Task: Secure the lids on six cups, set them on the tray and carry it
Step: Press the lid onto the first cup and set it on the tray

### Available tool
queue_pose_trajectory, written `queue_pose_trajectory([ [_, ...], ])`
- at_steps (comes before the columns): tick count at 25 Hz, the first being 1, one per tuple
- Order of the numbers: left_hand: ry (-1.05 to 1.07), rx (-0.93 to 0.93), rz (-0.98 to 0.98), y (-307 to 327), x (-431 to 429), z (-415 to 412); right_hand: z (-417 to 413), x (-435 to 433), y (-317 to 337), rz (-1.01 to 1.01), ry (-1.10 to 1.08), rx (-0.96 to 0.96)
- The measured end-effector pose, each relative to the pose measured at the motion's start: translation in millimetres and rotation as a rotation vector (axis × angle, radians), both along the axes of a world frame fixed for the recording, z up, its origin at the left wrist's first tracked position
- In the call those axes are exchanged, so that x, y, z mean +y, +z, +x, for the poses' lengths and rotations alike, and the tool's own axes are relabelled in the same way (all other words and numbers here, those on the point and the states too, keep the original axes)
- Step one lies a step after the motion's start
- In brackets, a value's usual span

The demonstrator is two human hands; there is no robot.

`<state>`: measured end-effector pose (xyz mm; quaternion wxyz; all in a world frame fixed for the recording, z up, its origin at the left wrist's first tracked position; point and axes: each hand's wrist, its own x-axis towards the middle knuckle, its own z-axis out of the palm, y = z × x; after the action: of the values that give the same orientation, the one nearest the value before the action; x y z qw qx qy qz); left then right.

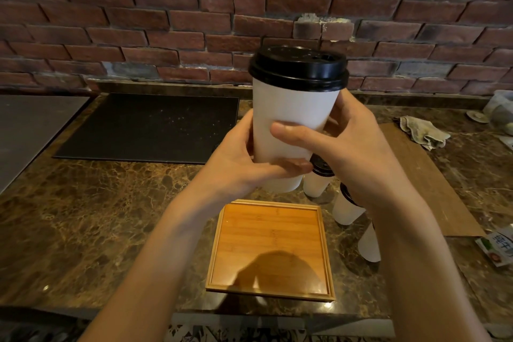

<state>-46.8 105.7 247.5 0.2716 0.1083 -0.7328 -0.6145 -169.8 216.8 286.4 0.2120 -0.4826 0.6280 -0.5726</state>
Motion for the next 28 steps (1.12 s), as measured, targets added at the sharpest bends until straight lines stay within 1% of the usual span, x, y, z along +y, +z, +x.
queue_pose_trajectory([
  [5,-0.126,-0.042,0.046,1,-5,1,-6,6,7,0.022,0.124,0.065],
  [8,-0.215,-0.056,0.073,1,-4,2,-8,7,6,0.028,0.188,0.033],
  [12,-0.178,-0.046,0.079,0,-1,4,-8,8,6,0.038,0.205,-0.010],
  [16,-0.129,-0.026,0.100,4,2,4,-3,8,11,0.036,0.183,0.000],
  [19,-0.087,-0.007,0.085,5,3,4,1,5,12,0.029,0.131,0.005],
  [21,-0.023,-0.004,0.054,5,5,3,5,3,12,0.022,0.075,0.005],
  [24,0.094,0.019,0.007,5,10,-1,12,-1,10,0.041,-0.045,0.021],
  [26,0.133,0.038,0.007,3,11,-4,18,-5,6,0.037,-0.134,0.021],
  [28,0.149,0.020,-0.023,3,11,-7,25,-7,1,0.018,-0.226,0.046],
])
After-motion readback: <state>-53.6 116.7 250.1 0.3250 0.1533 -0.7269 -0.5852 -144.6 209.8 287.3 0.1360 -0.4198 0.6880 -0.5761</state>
